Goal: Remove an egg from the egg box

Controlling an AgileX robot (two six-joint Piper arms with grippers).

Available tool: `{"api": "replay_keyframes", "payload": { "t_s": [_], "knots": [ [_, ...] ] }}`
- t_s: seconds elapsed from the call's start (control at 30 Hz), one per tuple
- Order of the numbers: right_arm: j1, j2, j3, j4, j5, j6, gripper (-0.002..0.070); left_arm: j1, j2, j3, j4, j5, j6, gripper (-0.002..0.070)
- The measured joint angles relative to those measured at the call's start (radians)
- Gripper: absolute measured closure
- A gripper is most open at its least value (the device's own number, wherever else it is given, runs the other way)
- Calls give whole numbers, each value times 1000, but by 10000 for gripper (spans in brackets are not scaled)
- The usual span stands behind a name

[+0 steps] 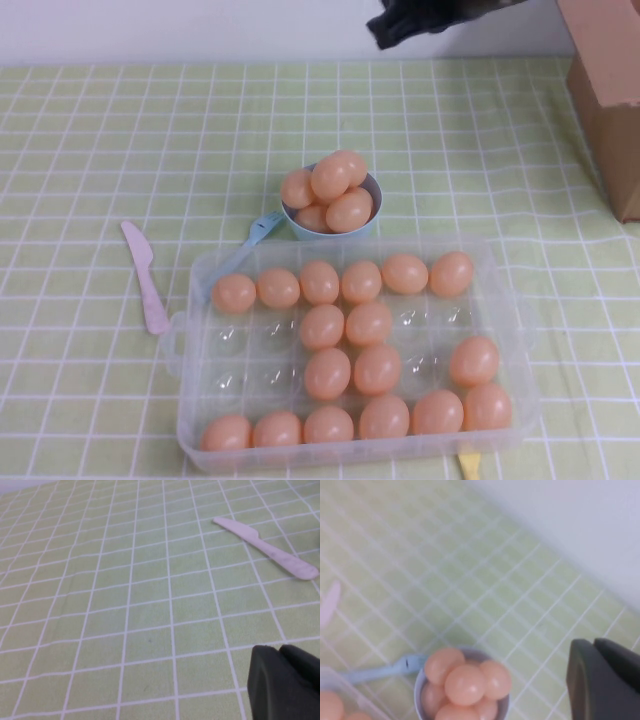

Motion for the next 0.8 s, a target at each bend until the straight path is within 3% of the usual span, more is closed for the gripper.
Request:
{"api": "replay_keyframes", "payload": {
  "t_s": [0.23, 0.37, 0.63, 0.8],
  "knots": [
    [-7, -353, 484, 67, -397, 6, 691, 0, 0, 0, 0, 0, 0, 680],
    [-7, -538, 722, 91, -518, 6, 692, 0, 0, 0, 0, 0, 0, 680],
    [-7, -839, 971, 99, -496, 6, 692, 0, 0, 0, 0, 0, 0, 680],
    [-11, -975, 1010, 77, -322, 6, 692, 0, 0, 0, 0, 0, 0, 680]
  ]
}}
